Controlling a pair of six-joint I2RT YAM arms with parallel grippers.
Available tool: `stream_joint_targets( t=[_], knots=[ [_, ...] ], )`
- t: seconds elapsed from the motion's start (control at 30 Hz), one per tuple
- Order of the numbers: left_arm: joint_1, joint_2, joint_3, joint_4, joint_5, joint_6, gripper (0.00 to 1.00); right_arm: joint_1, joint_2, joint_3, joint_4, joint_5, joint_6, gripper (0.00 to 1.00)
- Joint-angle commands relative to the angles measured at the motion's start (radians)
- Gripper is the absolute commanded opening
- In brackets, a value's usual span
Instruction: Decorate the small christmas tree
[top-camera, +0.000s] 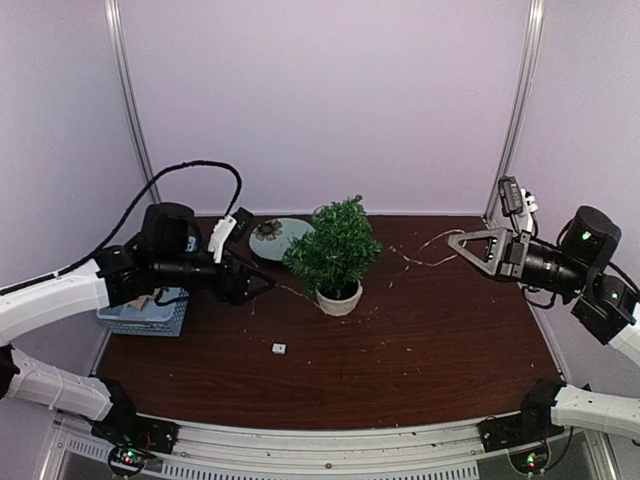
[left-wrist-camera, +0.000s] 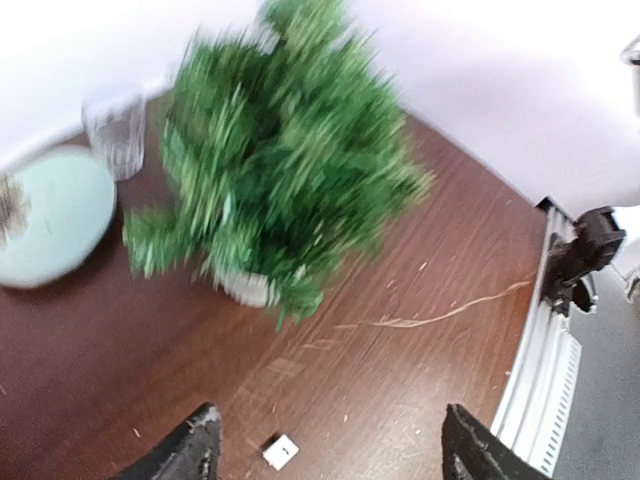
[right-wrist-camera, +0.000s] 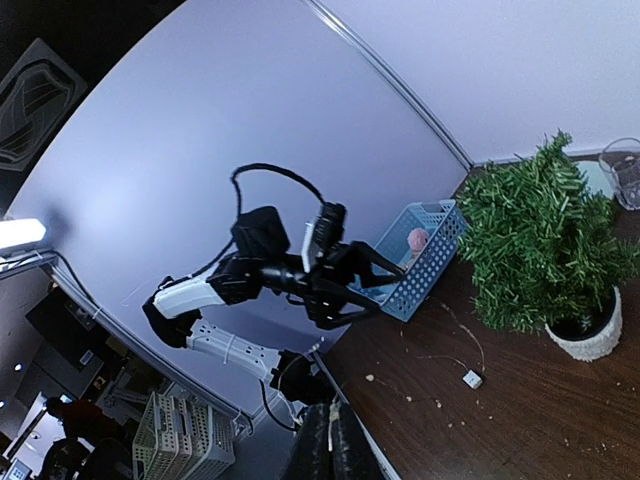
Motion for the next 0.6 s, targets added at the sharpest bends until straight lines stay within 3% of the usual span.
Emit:
stream_joint_targets(
  t=[0.0, 0.2, 0.43, 0.57],
  knots=[
    [-0.019, -0.120, 0.054, -0.061, 0.092, 0.183, 0.77, -0.004, 0.016, -0.020, 0.033, 0.036, 0.035, 0.00],
    [-0.181, -0.148, 0.177, -0.139, 0.059, 0.507, 0.75, -0.001, 0.065, -0.058, 0.064, 0.023, 0.078, 0.00],
    [-0.428, 0.004, 0.318, -0.180, -0.114, 0.797, 0.74, 0.013, 0.115, -0.091, 0.123, 0.016, 0.131, 0.00],
    [-0.507, 0.105, 0.407, -0.178, -0.195, 0.912, 0.67, 0.050, 0.145, -0.089, 0.123, 0.015, 0.126, 0.00]
  ],
)
